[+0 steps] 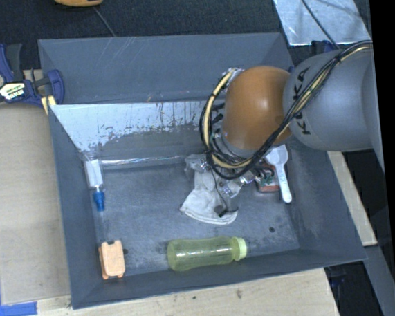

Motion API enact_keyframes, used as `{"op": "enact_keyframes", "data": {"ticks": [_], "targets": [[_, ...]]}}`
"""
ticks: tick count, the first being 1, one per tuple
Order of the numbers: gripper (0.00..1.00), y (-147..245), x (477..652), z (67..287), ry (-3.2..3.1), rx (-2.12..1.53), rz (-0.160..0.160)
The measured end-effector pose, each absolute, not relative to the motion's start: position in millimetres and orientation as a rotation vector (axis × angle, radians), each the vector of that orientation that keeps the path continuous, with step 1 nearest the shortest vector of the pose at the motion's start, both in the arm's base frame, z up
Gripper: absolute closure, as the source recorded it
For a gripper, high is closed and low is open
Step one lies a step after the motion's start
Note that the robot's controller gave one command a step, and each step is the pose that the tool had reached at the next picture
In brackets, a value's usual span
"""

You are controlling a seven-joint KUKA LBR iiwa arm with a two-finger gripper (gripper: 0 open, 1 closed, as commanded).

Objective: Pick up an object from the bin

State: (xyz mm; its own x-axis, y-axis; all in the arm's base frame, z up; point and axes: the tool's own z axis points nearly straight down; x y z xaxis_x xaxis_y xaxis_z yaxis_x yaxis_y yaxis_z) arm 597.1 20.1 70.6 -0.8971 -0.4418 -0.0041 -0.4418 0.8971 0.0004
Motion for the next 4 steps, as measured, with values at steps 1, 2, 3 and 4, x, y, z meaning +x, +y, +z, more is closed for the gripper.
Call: {"op": "enact_keyframes", "data": {"ticks": [1, 2, 3, 4], "targets": [[1.00, -15.6, 574.5, 71.1, 3.091, -0.542, 0.000], [1.00, -15.6, 574.5, 71.1, 3.091, -0.542, 0.001], [1.00, -15.5, 574.2, 73.3, 3.092, -0.541, 0.001], [1.00, -15.4, 574.4, 78.4, 3.092, -0.540, 0.001]]}}
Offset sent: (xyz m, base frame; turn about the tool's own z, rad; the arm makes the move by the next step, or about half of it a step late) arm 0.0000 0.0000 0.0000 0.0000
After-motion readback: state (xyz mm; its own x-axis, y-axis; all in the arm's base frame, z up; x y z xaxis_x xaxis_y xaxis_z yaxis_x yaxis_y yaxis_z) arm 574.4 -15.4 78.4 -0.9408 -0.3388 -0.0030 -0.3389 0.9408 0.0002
